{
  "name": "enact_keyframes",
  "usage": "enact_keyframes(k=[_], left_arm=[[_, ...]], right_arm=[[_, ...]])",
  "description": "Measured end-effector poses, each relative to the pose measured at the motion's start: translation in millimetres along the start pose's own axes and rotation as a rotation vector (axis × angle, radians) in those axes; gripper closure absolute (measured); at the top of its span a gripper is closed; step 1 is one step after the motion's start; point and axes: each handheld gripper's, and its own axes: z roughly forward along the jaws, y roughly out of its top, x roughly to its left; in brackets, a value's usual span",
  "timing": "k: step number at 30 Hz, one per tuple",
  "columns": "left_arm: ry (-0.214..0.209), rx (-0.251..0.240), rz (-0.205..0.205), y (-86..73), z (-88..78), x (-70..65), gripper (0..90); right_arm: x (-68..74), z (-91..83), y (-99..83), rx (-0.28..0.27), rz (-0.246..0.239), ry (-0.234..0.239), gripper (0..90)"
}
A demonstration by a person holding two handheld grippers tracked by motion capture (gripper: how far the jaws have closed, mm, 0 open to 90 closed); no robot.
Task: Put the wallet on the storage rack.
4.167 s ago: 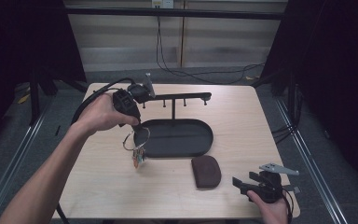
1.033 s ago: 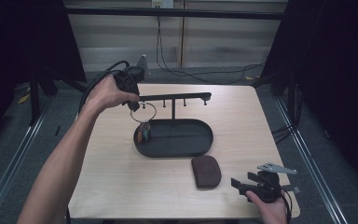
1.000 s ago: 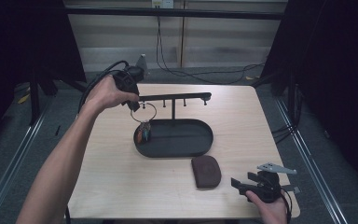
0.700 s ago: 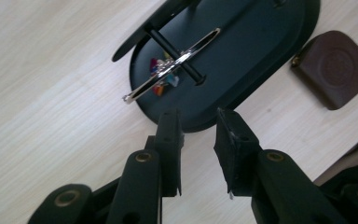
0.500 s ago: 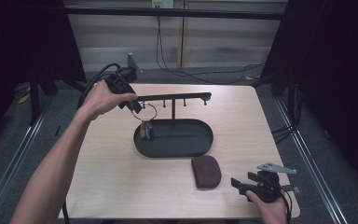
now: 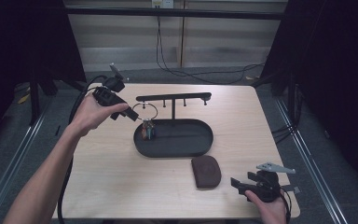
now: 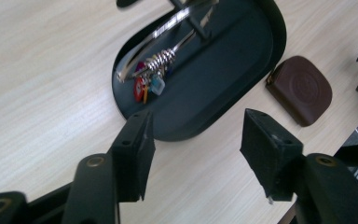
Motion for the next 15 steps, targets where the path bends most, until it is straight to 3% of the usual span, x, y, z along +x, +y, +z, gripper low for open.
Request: enact_keyframes(k=[6,8,10,15], left_arm=[[0.011,-0.024,0.011,-21.9,0.6,3.0,40.6],[0.020,-0.056,0.010,-29.1,0.5,2.9,38.7],[0.064,-0.103,-0.003,-36.3,2.1,0.7,31.7],[0.015,-0.153,0.025,-52.9,11.9,-1.0,27.3]], right_arm=[[-0.4,-0.1,0.6,0.000,-0.002,0.004,21.5],[0.0,0.2,0.8,0.002,-0.002,0.003,21.5],[0.3,-0.2,0.7,0.001,-0.003,0.003,21.5],[-0.1,-0.5,0.5,-0.002,-0.002,0.000,21.5]])
